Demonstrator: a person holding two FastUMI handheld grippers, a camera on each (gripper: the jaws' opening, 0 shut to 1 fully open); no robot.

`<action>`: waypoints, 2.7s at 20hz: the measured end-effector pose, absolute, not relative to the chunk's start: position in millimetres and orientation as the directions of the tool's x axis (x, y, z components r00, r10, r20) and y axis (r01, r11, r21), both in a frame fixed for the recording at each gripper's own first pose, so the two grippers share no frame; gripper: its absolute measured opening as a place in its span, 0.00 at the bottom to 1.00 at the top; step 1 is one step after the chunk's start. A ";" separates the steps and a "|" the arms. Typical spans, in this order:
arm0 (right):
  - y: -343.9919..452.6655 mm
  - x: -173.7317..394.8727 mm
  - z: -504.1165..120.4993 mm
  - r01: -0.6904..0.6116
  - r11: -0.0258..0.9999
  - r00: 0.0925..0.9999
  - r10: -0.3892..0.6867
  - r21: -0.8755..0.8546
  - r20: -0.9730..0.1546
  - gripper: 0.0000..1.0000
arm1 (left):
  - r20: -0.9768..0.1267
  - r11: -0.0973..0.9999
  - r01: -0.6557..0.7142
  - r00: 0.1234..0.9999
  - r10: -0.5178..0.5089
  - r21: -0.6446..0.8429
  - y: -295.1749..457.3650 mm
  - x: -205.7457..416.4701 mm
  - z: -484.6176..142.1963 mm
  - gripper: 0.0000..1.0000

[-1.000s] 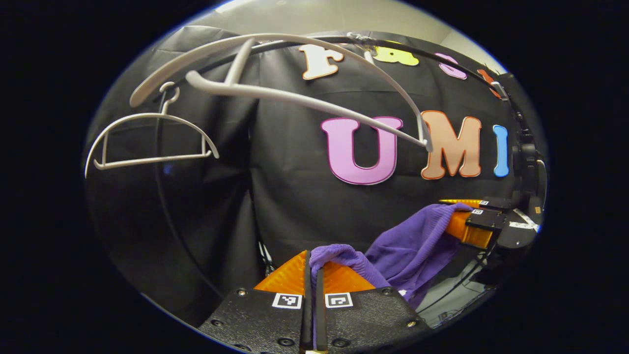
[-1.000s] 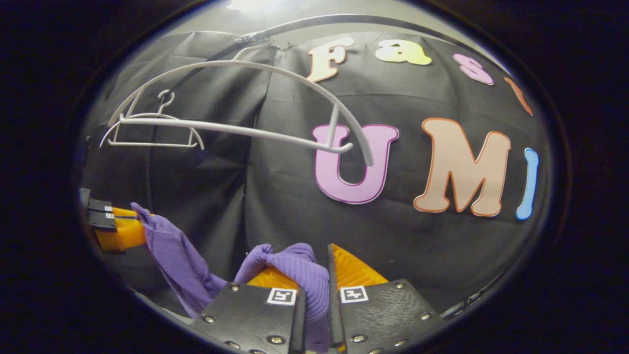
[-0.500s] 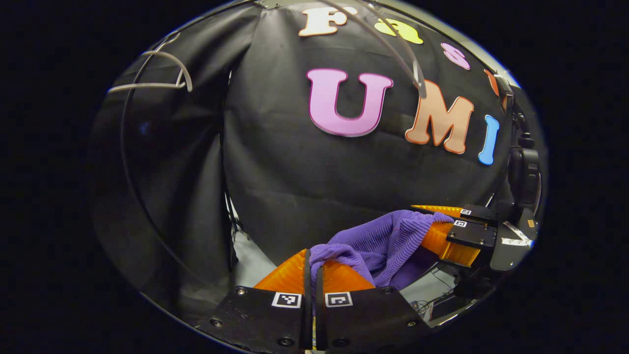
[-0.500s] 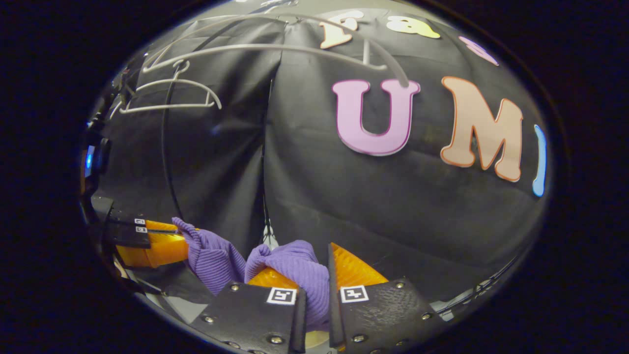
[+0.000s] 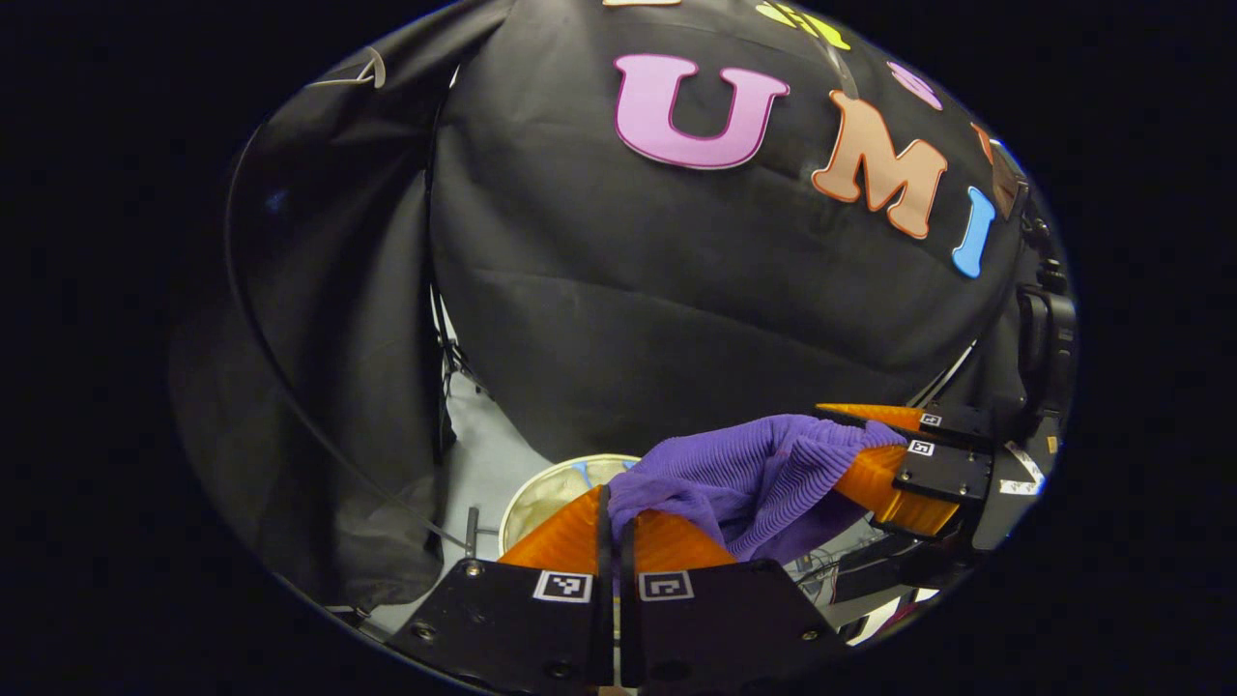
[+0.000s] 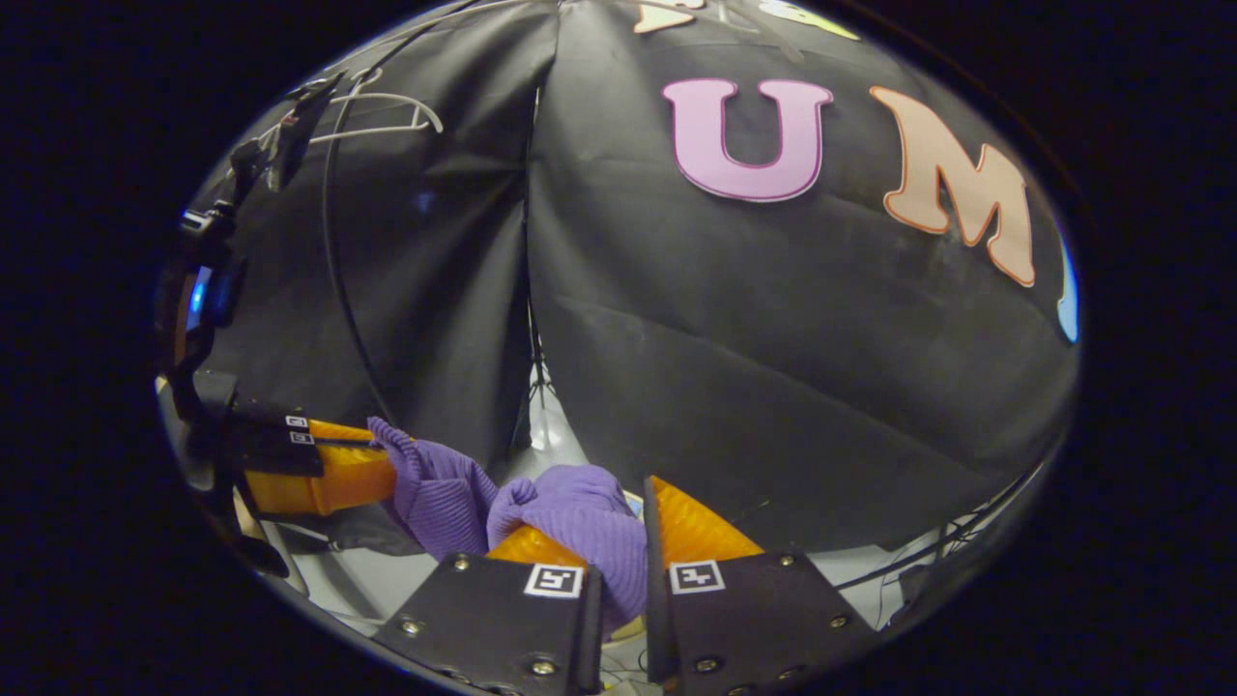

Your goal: Grasp the clothes on the hanger with both hands and then place them into the laundry hamper below.

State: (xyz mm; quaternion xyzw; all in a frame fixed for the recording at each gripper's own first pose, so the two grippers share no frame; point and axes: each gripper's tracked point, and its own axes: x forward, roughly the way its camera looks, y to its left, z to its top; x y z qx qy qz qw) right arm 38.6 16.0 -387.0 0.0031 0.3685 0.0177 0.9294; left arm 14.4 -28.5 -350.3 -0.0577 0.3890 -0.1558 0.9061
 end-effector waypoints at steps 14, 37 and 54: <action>21.6 9.3 -412.2 -0.030 0.999 0.605 0.049 0.039 -0.795 0.19 | -0.817 0.957 0.186 0.500 -0.288 -0.223 -17.7 -33.8 -405.3 0.04; 12.0 23.1 -380.7 -0.035 0.998 0.655 0.058 0.046 -0.753 0.19 | -0.782 0.957 0.203 0.553 -0.288 -0.208 -13.8 -28.7 -381.8 0.11; -20.1 89.2 -193.1 0.005 0.999 0.899 0.010 0.034 -0.437 0.19 | -0.404 0.931 0.325 0.839 -0.364 -0.164 -53.3 36.6 -178.0 0.11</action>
